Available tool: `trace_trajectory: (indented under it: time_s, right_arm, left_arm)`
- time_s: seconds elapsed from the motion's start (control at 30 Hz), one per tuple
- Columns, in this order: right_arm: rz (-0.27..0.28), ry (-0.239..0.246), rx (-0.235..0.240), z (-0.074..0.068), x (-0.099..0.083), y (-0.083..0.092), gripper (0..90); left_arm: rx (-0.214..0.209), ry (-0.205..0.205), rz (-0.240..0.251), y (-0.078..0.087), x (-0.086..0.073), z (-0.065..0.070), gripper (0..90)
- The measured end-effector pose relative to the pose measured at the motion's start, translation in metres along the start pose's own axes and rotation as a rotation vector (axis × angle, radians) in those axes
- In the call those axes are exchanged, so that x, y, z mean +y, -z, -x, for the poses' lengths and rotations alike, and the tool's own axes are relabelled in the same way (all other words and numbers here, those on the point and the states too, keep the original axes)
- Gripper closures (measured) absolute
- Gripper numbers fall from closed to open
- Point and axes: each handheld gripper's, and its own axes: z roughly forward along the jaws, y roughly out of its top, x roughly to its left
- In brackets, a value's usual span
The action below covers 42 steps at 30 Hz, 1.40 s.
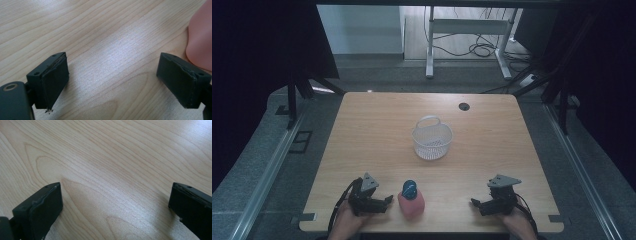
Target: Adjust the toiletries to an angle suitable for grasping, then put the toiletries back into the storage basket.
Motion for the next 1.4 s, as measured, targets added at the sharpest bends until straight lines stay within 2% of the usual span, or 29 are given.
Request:
trace_trajectory:
  time_s: [0.63, 1.07, 1.4]
  right_arm:
    - [-0.001, 0.001, 0.004, 0.001, 0.000, 0.001, 0.0]
    - [0.000, -0.018, 0.013, 0.001, 0.001, 0.004, 1.1]
    - [0.012, 0.026, 0.028, -0.005, 0.006, 0.012, 0.0]
  left_arm:
    - [0.000, 0.005, 0.004, 0.000, 0.000, 0.000, 10.3]
    - [0.000, 0.004, 0.004, 0.000, 0.000, 0.000, 10.3]
    - [0.000, 0.004, 0.004, 0.000, 0.000, 0.000, 10.3]
